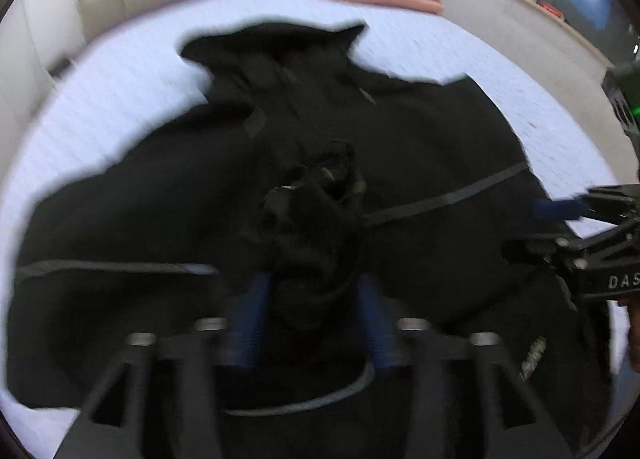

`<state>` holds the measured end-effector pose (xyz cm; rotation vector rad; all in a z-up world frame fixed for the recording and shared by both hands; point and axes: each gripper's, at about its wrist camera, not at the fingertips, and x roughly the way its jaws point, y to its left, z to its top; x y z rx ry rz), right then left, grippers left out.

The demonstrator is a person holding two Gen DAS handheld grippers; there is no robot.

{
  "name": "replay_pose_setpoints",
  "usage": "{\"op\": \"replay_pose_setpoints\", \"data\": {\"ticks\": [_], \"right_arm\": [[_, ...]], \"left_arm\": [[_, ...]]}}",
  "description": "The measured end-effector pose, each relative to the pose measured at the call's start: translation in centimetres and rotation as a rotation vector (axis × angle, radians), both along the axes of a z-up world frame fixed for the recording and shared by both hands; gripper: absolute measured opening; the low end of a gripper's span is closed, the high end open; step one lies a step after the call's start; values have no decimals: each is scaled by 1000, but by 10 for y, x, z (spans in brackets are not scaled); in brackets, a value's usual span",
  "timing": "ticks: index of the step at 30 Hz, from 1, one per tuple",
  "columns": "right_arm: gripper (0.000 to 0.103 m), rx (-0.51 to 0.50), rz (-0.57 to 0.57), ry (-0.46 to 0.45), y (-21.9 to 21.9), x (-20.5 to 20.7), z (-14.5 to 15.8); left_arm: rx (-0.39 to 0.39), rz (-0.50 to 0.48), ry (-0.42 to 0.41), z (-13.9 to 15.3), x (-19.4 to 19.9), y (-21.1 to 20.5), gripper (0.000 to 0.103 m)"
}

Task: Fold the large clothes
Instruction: 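Fold the held sleeve across the jacket body and release it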

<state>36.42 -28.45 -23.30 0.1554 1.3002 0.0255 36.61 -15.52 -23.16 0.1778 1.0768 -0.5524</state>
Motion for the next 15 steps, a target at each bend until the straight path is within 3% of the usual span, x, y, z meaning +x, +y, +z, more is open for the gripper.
{"op": "replay_pose_setpoints", "data": {"ticks": [4,9,15], "right_arm": [[70,58,22,-26,9,9,5],[76,236,56,-74,32,28,21],[77,304,92,-72,72,63,8]], "left_arm": [[3,-19,-4,0,-10,-5,74],[-63,-15,17,26,-22,19,74],[-19,105,-13,50,-25,76,74]]}}
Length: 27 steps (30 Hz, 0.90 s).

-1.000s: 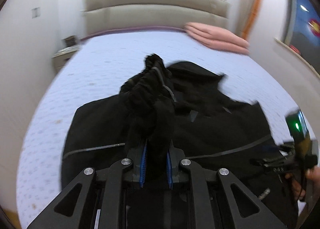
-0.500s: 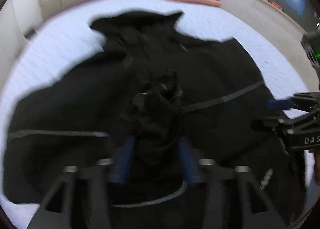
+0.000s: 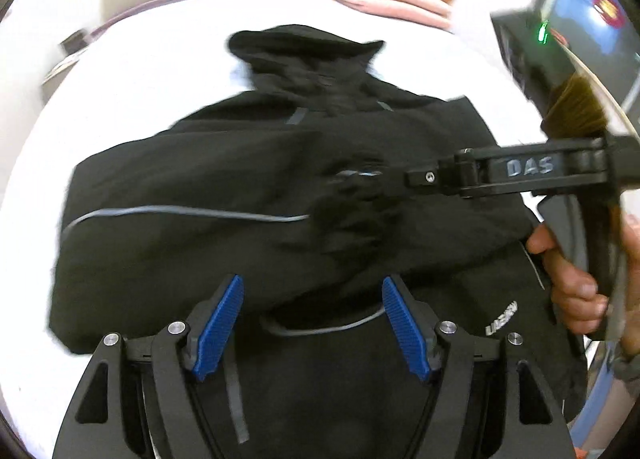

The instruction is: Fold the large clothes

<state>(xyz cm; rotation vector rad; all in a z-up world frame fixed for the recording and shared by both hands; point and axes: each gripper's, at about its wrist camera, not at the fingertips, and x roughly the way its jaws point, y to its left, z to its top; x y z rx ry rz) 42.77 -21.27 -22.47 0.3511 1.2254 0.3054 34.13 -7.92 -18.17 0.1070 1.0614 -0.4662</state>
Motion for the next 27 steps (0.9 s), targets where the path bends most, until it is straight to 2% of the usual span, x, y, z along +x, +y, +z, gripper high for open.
{"op": "replay_pose_setpoints", "data": {"ticks": [3,6,8,9,10,13,19,24,27], "right_arm": [[77,65,-34,50,3,13,-20],[74,174,-71,105,3,20,-39],[58,228,-83,118,5,22,-44],[44,241,-82,118,7,22,-44],[35,231,-85,114,8,21,-42],[23,199,-76,68,11,15,-25],[21,108,-63,-93,-7,-7,45],[21,-92,-124,-209,-64,-41,103],[21,-216,-202,-209,-100,-56,113]], "left_arm": [[11,74,-17,6,6,26,74],[28,141,-36,11,11,48,74],[42,182,-56,14,15,59,74],[50,196,-62,15,18,62,74],[63,214,-65,15,22,66,74],[69,247,-75,16,32,69,74],[52,238,-113,28,44,59,73],[8,170,-101,29,51,31,74],[2,106,-71,14,57,6,74]]}}
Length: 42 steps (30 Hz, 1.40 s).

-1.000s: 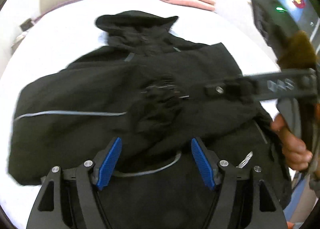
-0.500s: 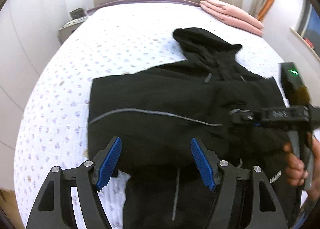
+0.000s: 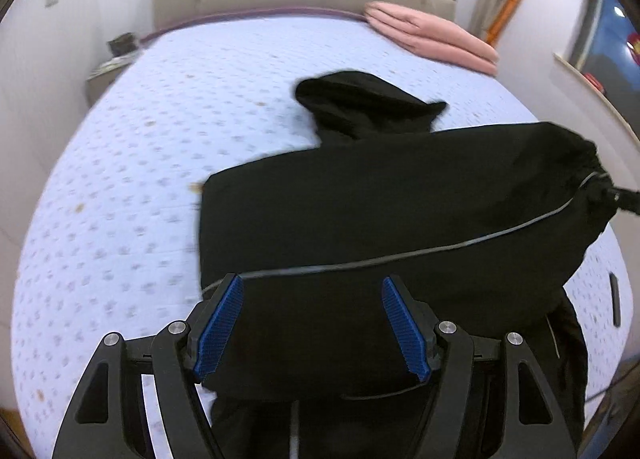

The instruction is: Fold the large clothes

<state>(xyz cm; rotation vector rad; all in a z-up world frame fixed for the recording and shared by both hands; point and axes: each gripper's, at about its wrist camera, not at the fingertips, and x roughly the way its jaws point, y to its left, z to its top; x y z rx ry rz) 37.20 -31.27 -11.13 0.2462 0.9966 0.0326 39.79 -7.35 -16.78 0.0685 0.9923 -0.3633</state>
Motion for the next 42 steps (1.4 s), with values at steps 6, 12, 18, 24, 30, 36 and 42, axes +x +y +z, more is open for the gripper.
{"op": "replay_pose_setpoints", "data": {"ticks": [6,12,18,24,30,36,42], "right_arm": [[22,-48,-70,248,-33,3,-98],[30,7,-112,311,-49,-3,-152],[50,-132,-84,278,-34,-3,-98],[60,-77,25,132,10,30,-47],[57,-151,80,256,52,86,-124],[57,-122,63,287,45,88,-139],[57,-34,143,212,44,40,-82]], "left_arm": [[126,-65,139,-72,19,-29,64],[151,-72,137,-78,19,-30,64],[82,-62,107,-32,23,-24,64],[-2,-21,85,-11,48,-24,64],[101,19,166,-80,69,-40,64],[144,-6,133,-72,59,-46,64],[31,-70,120,-27,19,-23,64]]}}
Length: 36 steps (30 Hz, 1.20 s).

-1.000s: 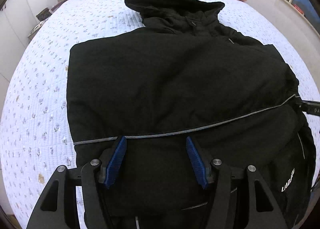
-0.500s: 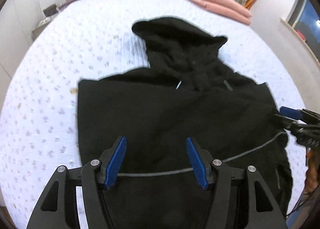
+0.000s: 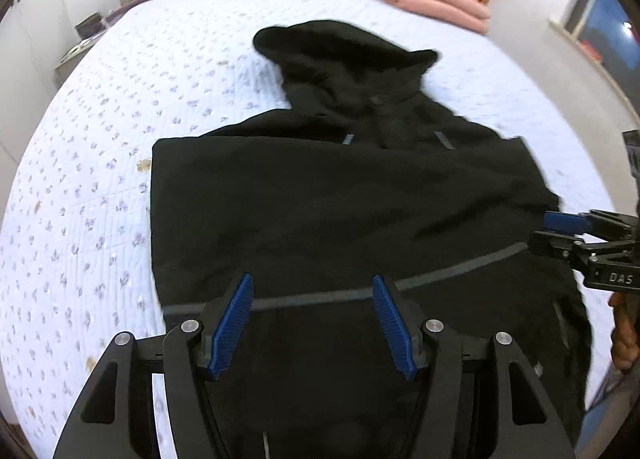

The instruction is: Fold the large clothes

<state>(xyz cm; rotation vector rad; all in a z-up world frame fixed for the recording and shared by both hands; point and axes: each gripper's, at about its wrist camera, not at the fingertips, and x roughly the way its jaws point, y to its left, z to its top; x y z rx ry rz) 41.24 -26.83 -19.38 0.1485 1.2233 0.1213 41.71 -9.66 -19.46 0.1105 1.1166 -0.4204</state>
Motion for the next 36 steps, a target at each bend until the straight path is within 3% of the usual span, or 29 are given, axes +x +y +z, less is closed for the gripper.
{"op": "replay_pose_setpoints", "data": {"ticks": [2,7,10,16,18,21,26,31,36], "right_arm": [[57,-19,17,16,3,-15,-4],[55,-69,35,152,6,-19,-58],[55,-81,38,134,8,-14,-62],[54,-76,39,156,7,-8,-61],[53,-71,20,179,5,-3,-56],[54,-66,-27,191,0,-5,-34],[55,-30,-127,130,-15,-1,12],[55,-33,-124,16,-37,51,29],[55,-4,-134,-79,-64,133,47]], "left_arm": [[7,3,27,-4,-8,4,64],[76,18,93,-49,-11,7,64],[122,-13,61,-50,-12,0,64],[109,-5,85,-50,-6,-1,65],[110,-14,93,-40,-6,-3,65],[31,-40,89,-9,-5,6,65],[0,-67,30,37,21,23,65],[1,14,-18,64,70,21,65],[-107,116,-28,87,147,8,71]]}}
